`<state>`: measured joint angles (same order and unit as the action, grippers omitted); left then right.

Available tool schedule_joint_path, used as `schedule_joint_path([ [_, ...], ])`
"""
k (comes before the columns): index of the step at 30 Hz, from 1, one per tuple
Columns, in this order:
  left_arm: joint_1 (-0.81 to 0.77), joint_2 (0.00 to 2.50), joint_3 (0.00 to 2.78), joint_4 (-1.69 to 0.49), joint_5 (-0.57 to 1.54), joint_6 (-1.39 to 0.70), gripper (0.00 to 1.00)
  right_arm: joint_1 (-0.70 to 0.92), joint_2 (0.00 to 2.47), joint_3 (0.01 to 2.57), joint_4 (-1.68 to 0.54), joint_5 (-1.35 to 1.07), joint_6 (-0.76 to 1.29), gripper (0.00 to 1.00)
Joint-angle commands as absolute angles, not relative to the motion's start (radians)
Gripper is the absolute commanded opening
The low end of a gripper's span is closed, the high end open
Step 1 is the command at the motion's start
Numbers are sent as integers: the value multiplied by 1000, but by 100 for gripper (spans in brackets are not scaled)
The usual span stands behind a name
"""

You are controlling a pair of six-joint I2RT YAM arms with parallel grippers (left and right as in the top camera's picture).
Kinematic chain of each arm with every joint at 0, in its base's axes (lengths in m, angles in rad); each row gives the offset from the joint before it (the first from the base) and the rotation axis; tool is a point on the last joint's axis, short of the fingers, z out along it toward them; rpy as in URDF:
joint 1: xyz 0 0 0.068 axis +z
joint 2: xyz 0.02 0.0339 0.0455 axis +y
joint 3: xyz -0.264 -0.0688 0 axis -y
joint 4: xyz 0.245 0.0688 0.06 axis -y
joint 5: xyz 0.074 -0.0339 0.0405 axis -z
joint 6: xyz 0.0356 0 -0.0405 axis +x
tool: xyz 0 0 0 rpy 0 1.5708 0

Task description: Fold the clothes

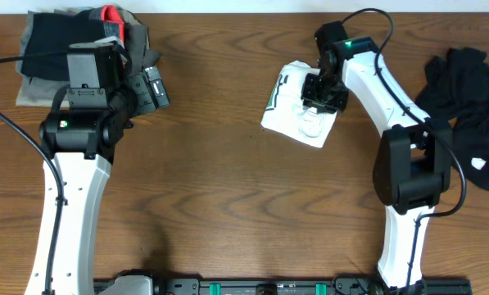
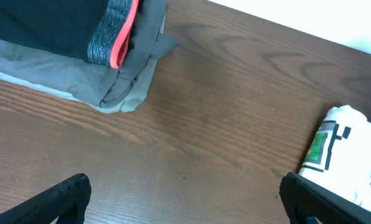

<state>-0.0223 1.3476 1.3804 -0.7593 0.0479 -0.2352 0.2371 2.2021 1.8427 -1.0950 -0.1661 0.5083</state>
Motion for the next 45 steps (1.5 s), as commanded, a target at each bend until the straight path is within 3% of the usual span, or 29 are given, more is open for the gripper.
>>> schedule_joint_path([
  [1,-18,1369,1378,-763,36,-219,98,202,2174,1866,-1096,-201,385,38],
  [5,-18,1397,1378,-762,36,-219,98,170,2107,1866,-1113,-218,340,57],
  [11,-18,1448,1378,-762,49,-218,98,148,2051,1866,-1179,-212,323,59],
  [16,-64,1509,1378,-710,219,-105,98,123,2030,1867,-1118,-207,321,62],
  [18,-120,1545,1378,-670,236,-97,98,98,2009,1872,-1087,-207,321,72],
  [20,-207,1593,1378,-604,236,-87,98,50,1980,1884,-1064,-206,320,92],
  [22,-281,1633,1379,-537,236,-70,98,-2,1958,1893,-1053,-206,320,99],
  [27,-477,1766,1415,-366,181,-49,98,-155,1932,1898,-1067,-207,317,99],
  [33,-617,1919,1547,-349,164,18,98,-290,1932,1898,-1092,-211,316,99],
  [45,-823,2107,1683,-239,97,73,98,-332,1932,1898,-1096,-211,316,99],
])
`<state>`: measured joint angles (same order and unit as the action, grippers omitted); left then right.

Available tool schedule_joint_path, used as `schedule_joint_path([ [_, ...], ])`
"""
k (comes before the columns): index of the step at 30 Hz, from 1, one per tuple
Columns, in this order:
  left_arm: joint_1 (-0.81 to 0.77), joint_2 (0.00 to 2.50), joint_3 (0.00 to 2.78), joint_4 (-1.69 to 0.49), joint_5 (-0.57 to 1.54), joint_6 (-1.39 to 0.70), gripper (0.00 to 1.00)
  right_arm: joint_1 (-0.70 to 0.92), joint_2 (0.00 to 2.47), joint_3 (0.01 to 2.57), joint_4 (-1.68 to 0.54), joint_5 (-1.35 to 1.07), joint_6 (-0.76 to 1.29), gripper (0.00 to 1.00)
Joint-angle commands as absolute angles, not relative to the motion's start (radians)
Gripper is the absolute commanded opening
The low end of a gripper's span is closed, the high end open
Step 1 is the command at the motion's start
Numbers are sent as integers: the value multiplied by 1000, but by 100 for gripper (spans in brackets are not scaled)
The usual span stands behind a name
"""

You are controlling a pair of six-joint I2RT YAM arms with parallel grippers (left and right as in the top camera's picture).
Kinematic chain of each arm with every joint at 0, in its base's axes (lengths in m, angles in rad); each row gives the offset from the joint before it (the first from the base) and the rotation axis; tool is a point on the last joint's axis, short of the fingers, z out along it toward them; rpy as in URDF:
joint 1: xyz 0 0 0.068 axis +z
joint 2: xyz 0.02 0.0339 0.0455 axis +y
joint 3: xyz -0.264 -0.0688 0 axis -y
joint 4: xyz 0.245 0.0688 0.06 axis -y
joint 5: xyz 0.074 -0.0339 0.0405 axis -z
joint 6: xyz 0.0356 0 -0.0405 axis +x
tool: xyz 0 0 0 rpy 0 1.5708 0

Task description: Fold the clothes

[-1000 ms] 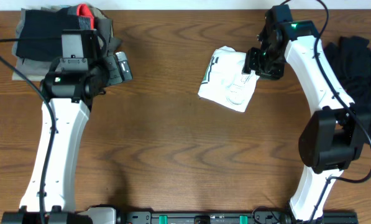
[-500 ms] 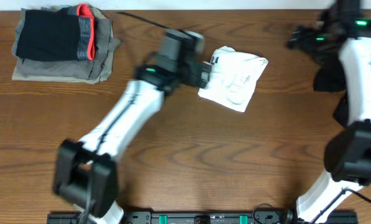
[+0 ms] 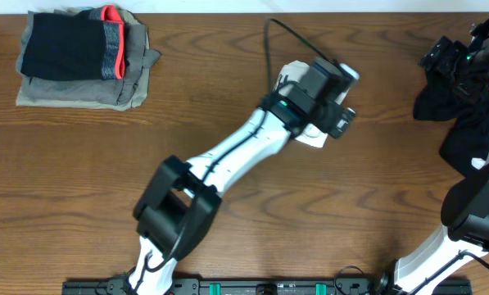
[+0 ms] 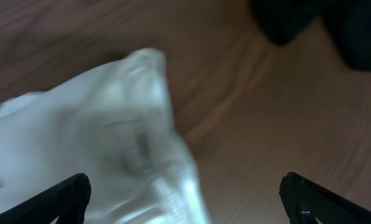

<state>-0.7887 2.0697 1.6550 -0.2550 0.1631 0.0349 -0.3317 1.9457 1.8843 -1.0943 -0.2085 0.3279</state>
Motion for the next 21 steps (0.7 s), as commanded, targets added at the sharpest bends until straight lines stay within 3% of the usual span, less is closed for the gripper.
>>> schedule_joint_path([
  [1,-835,2117,1683,-229,69,90,98,-332,1932,1898,-1097,-211,316,99],
  [8,-868,2196,1686,-203,-126,157,98,-323,1932,1898,-1103,-211,315,99],
  [21,-833,2277,1686,-213,-144,161,98,-249,1933,1898,-1066,-205,302,99],
])
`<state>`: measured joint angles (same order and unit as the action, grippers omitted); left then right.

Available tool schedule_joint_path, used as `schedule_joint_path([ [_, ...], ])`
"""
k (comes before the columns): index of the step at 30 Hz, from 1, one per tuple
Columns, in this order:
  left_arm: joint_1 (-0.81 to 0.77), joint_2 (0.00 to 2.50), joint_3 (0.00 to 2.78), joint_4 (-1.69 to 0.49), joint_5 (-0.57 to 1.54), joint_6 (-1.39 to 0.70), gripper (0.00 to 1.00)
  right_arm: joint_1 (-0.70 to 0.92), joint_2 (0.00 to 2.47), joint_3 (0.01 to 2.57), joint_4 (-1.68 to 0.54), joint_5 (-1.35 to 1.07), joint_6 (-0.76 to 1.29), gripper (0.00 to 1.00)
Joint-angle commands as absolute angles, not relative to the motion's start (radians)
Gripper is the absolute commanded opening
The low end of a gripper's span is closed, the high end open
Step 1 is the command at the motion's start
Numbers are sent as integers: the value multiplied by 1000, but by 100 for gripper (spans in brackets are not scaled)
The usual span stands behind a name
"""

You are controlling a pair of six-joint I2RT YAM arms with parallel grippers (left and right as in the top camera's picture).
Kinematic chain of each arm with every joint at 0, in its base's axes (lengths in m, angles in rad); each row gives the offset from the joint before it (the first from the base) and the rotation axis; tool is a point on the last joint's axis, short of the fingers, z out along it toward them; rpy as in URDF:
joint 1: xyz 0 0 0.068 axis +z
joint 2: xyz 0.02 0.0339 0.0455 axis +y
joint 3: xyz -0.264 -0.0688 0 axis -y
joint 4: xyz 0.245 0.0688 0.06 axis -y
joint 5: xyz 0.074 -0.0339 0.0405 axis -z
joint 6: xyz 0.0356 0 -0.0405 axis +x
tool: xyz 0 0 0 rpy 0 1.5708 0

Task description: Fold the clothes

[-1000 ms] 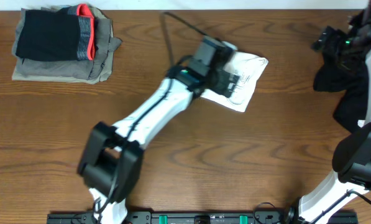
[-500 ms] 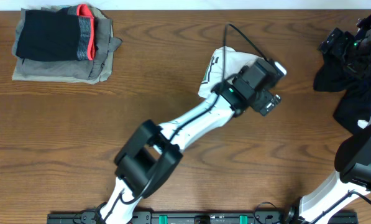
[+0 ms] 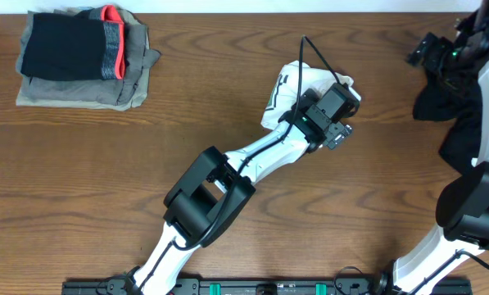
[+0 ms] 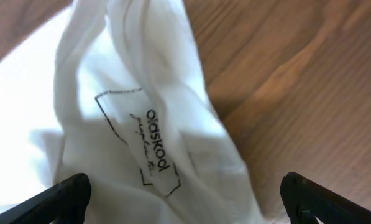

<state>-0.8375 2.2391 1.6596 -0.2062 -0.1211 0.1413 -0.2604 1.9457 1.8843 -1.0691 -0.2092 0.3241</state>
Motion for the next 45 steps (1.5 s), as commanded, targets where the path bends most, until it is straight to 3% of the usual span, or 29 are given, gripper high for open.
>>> schedule_joint_path([
  [1,-833,2280,1686,-223,-143,161,99,-247,1933,1898,-1066,-205,298,99],
  [10,-804,2321,1681,-411,-152,165,99,-247,1933,1896,-1058,-205,298,99],
  [21,-651,2321,1674,-546,-339,195,98,-247,1933,1893,-1043,-205,298,99],
  [45,-667,2255,1700,-368,-368,217,99,-247,1933,1846,-1002,-206,297,99],
])
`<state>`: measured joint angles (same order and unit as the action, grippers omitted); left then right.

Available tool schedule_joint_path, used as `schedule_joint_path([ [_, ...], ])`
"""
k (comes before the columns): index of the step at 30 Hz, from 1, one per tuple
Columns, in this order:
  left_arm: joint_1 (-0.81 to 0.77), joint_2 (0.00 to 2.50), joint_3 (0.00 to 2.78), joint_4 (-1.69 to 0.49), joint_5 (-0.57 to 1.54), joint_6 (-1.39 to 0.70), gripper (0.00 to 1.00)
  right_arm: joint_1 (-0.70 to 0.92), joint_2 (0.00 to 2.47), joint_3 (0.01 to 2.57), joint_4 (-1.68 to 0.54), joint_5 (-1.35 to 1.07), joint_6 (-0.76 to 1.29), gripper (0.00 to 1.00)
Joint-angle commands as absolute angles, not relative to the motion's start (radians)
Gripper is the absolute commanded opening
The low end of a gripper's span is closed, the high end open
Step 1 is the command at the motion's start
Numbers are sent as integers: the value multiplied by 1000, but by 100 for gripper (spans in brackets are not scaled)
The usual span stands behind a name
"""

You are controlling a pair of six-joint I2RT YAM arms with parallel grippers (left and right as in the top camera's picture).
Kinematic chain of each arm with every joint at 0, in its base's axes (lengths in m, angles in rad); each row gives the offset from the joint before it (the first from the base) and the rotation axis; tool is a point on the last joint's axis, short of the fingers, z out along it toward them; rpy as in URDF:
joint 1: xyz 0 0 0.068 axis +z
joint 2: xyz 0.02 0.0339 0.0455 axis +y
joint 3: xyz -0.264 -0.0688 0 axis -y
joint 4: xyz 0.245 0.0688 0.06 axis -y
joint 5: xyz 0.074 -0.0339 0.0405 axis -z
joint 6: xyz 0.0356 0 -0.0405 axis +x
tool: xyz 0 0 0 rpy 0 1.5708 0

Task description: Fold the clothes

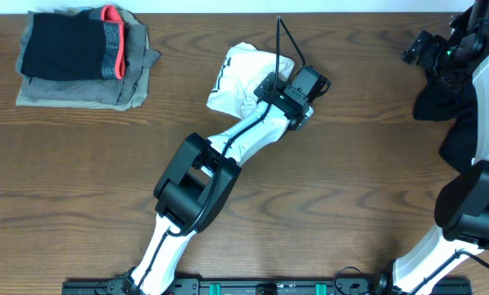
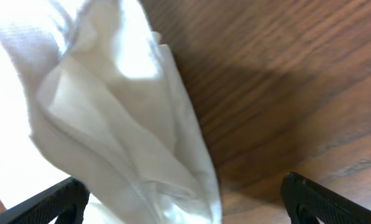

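Note:
A folded white garment with a dark print lies at the far middle of the table. My left gripper is at its right edge. In the left wrist view the white garment fills the left half and bunches between the fingertips, which stand wide apart, so this gripper is open. A shadow on the wood lies to the right of the cloth. My right gripper is at the far right, at the edge of a pile of black clothes; its jaws are too dark to read.
A stack of folded clothes, black with a red and grey waistband on top of grey pieces, sits in the far left corner. The left arm reaches diagonally across the table's middle. The right arm runs along the right edge.
The white garment has shifted left and a little farther back, and my left gripper has gone with it at its right edge. The right gripper has hardly moved.
First my left gripper was by the folded stack at far left and my right gripper was on the white garment. Then the left was over the garment and the right was at the black pile. Now the garment lies farther left.

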<state>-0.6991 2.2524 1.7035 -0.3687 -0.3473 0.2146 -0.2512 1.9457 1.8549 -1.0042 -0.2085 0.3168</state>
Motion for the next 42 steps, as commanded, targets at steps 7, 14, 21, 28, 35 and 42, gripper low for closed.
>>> schedule_joint_path([
  [7,-611,2269,1700,-321,-364,144,96,-247,1933,1846,-1002,-207,297,99],
  [14,-608,2269,1700,-307,-235,144,86,-242,1933,1846,-1006,-207,297,99],
  [21,-616,2269,1695,-366,-204,145,80,-241,1933,1846,-1005,-206,297,99],
  [28,-612,2271,1664,-379,-193,145,80,-241,1933,1846,-1005,-207,290,99],
  [35,-612,2304,1664,-355,-130,145,79,-241,1933,1846,-1006,-207,290,99],
  [42,-612,2352,1664,-311,-131,145,75,-241,1933,1846,-1005,-207,290,99],
])
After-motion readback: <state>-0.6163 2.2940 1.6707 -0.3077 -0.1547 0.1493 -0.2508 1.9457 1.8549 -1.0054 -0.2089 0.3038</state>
